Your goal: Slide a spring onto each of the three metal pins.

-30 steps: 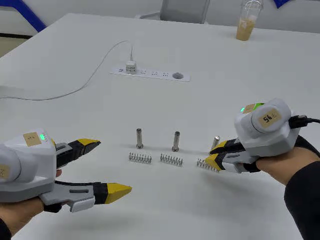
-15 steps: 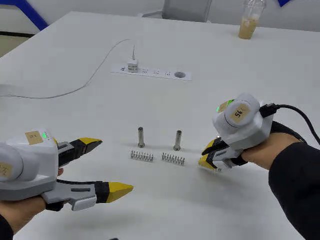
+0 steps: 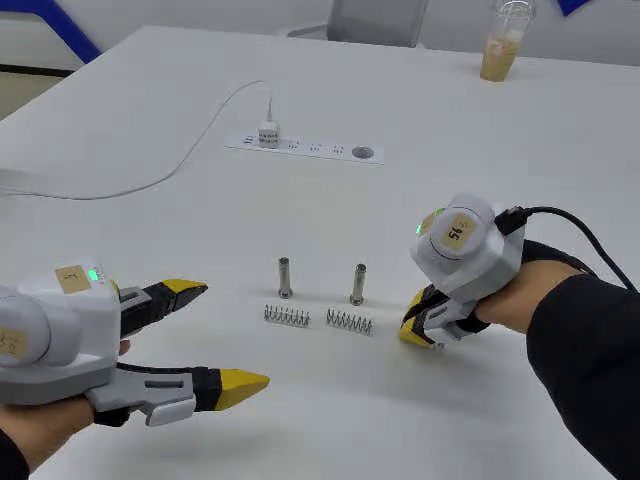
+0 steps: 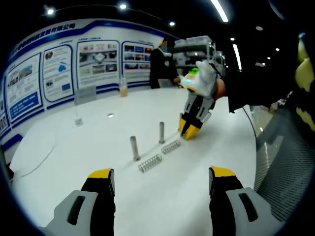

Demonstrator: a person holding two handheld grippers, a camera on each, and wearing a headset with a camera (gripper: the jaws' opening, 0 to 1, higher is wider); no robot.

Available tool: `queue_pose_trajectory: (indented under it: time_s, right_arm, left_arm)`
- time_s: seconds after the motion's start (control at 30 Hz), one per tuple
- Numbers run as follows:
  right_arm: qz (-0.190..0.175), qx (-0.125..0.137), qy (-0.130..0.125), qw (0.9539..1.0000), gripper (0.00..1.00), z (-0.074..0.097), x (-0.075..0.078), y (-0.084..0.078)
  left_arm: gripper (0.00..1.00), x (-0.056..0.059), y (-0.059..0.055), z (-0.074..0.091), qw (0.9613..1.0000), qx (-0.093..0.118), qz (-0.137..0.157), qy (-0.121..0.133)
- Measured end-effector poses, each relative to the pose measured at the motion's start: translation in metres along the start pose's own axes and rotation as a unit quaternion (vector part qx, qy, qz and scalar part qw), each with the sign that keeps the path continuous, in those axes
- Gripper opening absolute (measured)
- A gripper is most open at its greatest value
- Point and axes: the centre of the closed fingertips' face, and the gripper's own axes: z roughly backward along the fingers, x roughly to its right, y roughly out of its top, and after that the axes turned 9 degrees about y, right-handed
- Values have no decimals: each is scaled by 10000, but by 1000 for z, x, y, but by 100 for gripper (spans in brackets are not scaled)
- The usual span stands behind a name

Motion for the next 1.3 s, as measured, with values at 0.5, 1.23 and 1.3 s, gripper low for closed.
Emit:
queue_pose_trajectory:
  time_s: [0.5,1.23,1.3]
  right_arm:
    - [-219,565,-169,9980,12,17,-7,9]
    - [-674,1718,-368,9821,12,56,-26,27]
    - [-669,1805,-365,9806,12,59,-28,32]
  left_arm:
    - [78,12,5,-1,9996,-31,-147,-229]
    - [71,57,35,-23,9907,71,-527,-1256]
    - [70,60,38,-26,9900,102,-473,-1327]
